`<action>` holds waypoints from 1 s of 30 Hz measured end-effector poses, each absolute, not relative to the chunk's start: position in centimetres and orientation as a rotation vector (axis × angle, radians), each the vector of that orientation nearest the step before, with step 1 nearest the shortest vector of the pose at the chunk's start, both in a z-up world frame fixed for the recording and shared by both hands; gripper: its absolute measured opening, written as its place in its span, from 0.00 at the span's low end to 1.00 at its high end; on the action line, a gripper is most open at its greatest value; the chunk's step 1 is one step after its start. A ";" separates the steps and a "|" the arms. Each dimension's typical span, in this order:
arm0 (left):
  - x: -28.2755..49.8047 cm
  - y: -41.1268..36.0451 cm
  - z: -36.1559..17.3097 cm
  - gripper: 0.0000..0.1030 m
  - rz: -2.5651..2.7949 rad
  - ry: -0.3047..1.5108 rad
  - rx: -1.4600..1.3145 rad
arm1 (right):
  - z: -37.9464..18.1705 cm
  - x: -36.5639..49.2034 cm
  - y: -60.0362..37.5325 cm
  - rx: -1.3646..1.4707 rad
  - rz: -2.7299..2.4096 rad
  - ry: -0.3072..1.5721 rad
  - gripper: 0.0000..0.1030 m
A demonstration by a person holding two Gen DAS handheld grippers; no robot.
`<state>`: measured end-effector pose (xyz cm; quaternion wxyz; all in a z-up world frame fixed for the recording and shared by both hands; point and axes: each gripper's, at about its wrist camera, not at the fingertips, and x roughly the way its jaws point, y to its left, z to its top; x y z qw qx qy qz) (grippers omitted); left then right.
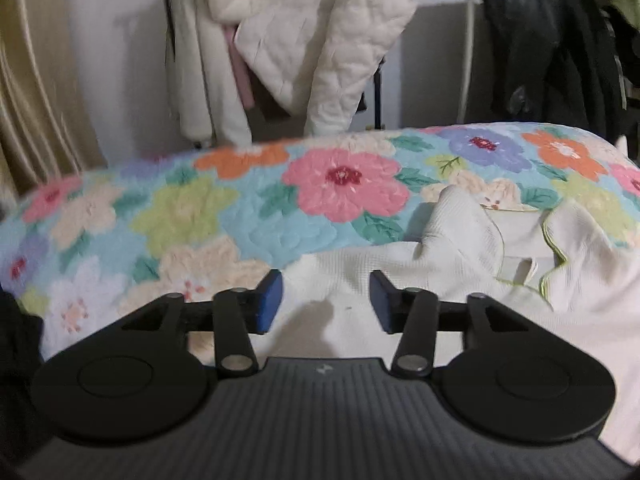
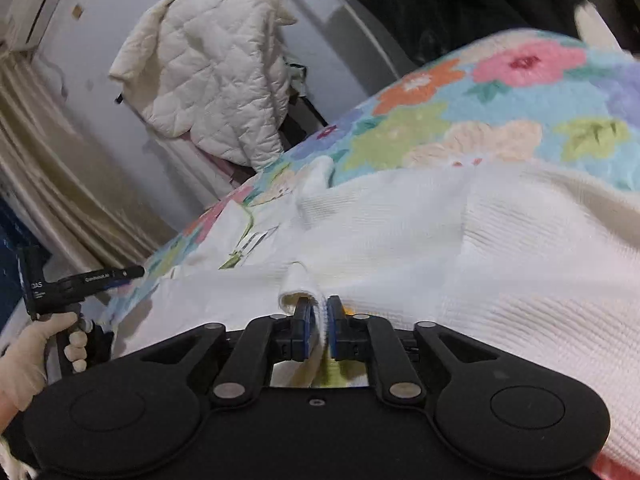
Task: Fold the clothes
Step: 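Fold the sleeve with the right gripper while the left gripper holds the garment edge, then open both grippers and release the folded garment on the quilt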
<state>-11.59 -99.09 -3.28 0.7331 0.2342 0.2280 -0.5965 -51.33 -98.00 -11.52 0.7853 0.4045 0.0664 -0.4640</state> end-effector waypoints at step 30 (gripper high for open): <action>-37.1 -84.2 2.8 0.52 -1.860 0.262 0.762 | -2.9 -59.0 -86.8 0.805 -1.365 0.207 0.52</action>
